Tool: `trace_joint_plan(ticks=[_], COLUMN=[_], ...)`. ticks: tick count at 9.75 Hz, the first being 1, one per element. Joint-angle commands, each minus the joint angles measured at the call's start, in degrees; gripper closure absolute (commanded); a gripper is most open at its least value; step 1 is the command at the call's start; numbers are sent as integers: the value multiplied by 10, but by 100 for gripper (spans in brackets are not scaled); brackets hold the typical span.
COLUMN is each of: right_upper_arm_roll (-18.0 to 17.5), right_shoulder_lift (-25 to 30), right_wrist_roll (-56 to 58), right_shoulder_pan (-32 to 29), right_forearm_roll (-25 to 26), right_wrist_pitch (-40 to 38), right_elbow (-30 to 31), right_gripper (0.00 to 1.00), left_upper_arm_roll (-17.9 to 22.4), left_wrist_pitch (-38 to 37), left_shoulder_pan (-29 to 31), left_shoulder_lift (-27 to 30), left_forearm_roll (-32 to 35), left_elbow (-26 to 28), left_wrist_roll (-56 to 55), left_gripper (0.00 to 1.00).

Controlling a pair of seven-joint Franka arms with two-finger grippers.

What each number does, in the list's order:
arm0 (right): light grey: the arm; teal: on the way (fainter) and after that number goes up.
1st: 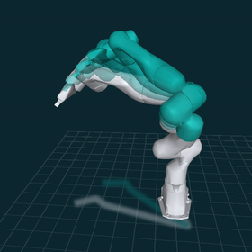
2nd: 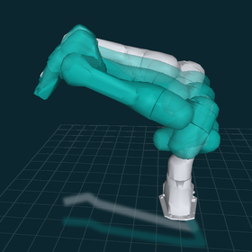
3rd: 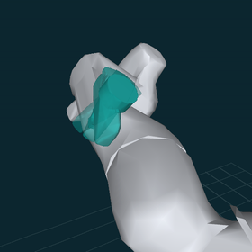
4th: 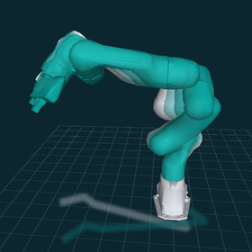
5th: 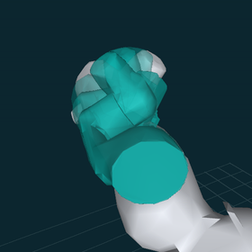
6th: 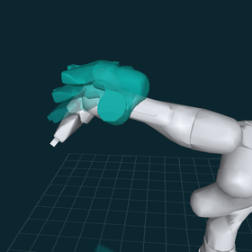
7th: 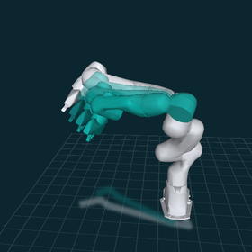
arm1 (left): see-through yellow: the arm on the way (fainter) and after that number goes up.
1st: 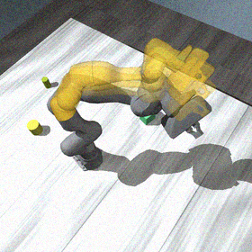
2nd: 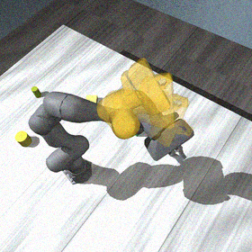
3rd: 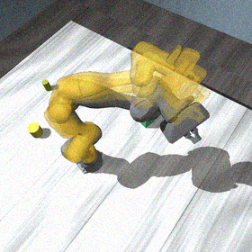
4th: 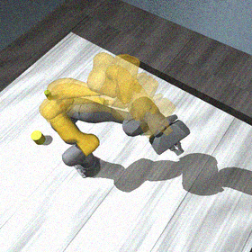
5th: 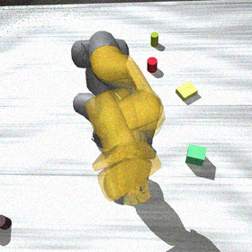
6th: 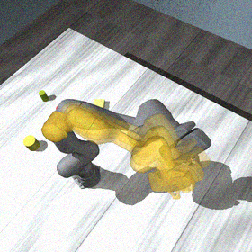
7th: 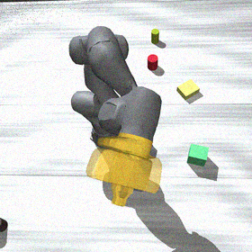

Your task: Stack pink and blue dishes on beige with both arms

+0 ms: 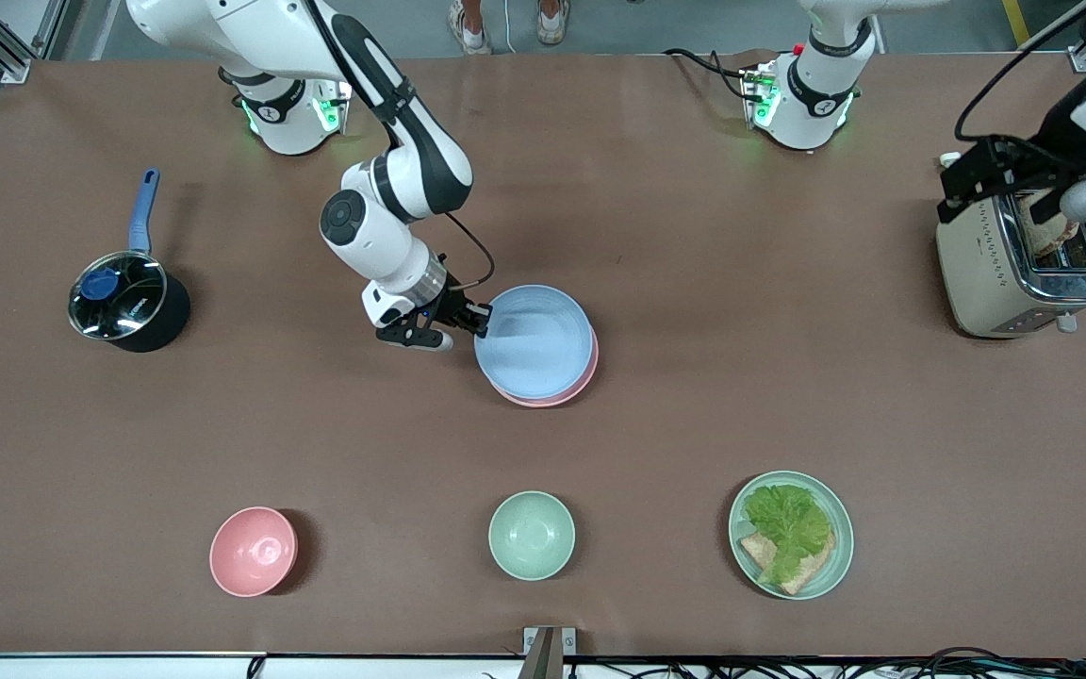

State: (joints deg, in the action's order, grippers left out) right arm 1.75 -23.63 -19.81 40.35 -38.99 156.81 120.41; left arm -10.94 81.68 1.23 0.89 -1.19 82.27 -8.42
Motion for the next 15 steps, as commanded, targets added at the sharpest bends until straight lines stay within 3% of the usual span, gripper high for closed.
trace_joint_plan(ticks=[1,3,5,6,8,12,15], right_upper_arm_roll=[4,4,8,13,61,199,288], right_shoulder_lift=[-13,-13,-5,16,64,154,165], right_wrist_roll=[-4,-3,-1,4,9,7,2], right_shoulder_pan=[9,8,3,-2,-6,-7,-7], right_forearm_roll=[-14,-14,-14,-13,6,186,279], right_wrist_pitch=[6,4,3,2,-21,-305,-518], right_elbow=[-9,-13,-13,-11,-8,-80,-221], right_gripper=[85,56,1,0,0,0,0], left_upper_arm_roll=[6,7,10,14,31,31,30], left_wrist_pitch=[7,29,37,36,30,30,31], left_shoulder_pan=[-8,-8,3,6,5,13,17], left_shoulder_lift=[32,60,59,59,61,52,47], left_forearm_roll=[0,3,3,3,4,15,15], left_elbow=[67,110,109,110,111,103,91], left_wrist_roll=[6,5,7,7,9,14,15], left_gripper=[0,0,0,0,0,0,0])
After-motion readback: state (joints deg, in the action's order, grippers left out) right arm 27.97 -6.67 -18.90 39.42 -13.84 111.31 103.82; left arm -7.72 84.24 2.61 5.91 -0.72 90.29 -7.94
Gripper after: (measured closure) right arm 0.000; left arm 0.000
